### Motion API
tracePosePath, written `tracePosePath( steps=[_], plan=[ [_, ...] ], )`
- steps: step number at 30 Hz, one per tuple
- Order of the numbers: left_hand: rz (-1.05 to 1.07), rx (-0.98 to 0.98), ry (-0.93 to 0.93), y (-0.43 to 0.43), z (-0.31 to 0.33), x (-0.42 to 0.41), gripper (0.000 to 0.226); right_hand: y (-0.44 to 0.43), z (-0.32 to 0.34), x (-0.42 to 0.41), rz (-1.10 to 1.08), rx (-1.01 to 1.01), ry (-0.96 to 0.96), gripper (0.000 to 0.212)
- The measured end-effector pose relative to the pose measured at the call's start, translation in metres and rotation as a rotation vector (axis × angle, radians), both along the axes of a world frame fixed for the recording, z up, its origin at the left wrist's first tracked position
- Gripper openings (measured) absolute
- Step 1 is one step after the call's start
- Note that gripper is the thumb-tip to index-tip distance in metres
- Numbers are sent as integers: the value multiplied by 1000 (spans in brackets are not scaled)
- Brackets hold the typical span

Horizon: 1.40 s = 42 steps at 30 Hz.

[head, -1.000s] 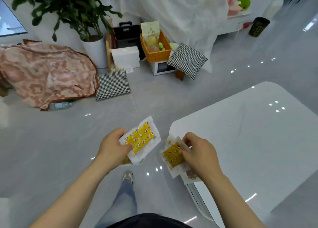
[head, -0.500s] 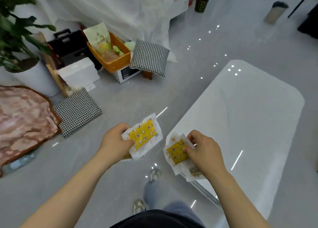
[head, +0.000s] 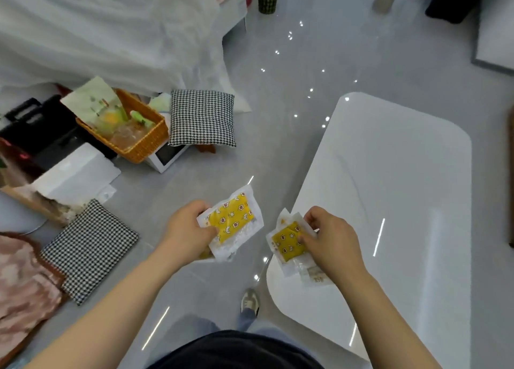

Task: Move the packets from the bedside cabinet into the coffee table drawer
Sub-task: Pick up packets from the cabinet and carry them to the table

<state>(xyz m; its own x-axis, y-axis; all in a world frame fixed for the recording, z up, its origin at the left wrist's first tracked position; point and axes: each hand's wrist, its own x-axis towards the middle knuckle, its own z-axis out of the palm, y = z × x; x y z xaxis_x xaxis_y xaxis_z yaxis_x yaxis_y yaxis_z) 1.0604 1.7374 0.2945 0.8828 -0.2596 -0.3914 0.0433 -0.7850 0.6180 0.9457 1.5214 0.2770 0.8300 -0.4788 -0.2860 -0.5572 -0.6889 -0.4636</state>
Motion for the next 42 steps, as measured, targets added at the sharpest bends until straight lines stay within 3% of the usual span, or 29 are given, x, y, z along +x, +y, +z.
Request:
tracePosePath(
  steps=[9, 22, 30, 42],
  plan=[
    [-201, -4, 13, -42, -17, 120, 22, -14, -7, 80, -207, 22, 21, 14],
    [-610, 4, -4, -90, -7, 333, 15, 10, 2, 221, -672, 42, -3, 14],
    [-837, -31, -7, -161, -15, 397, 12, -15, -1, 266, -886, 36, 11, 15],
    [-1085, 15, -66, -324, -9, 458, 17, -125, -4, 317, -1141, 54, -59, 17]
  ],
)
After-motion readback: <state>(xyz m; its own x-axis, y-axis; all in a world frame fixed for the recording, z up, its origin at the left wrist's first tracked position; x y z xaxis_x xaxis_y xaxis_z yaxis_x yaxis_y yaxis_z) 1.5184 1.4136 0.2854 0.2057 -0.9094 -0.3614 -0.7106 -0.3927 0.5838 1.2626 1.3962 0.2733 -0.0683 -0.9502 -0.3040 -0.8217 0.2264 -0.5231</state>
